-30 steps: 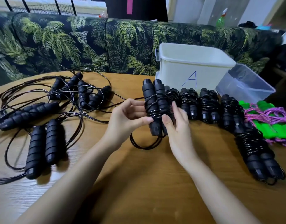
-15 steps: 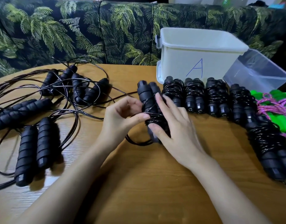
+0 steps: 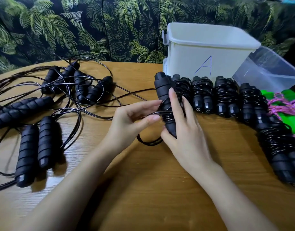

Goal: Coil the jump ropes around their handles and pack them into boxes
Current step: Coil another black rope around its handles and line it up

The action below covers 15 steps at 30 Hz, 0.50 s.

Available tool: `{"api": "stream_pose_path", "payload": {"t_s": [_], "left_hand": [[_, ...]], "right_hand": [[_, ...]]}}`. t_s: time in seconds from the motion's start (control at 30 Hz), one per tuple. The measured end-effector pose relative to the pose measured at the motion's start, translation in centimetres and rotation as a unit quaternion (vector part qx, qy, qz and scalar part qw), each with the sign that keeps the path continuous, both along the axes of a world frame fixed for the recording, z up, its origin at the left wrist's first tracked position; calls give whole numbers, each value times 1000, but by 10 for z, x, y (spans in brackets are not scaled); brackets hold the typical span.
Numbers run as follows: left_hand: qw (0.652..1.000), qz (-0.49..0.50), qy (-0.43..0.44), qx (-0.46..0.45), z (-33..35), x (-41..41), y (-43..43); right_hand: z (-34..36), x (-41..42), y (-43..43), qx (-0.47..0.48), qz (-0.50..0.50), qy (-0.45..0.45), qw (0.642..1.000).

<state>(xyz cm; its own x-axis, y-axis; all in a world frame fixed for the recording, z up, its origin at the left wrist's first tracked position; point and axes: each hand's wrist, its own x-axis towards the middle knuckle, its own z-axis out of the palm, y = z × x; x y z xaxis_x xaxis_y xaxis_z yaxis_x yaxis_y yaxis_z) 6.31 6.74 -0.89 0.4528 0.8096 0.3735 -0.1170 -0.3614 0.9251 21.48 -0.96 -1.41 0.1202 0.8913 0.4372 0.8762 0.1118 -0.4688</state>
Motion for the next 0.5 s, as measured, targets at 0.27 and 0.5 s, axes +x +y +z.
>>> {"api": "stream_pose_path", "payload": {"t_s": [0.27, 0.5], "left_hand": [[993, 47, -57, -97, -4, -1, 3], [978, -53, -58, -192, -5, -2, 6]], "right_hand": [[-1, -7, 0, 31, 100, 218, 970], [3, -11, -2, 22, 174, 329, 928]]}}
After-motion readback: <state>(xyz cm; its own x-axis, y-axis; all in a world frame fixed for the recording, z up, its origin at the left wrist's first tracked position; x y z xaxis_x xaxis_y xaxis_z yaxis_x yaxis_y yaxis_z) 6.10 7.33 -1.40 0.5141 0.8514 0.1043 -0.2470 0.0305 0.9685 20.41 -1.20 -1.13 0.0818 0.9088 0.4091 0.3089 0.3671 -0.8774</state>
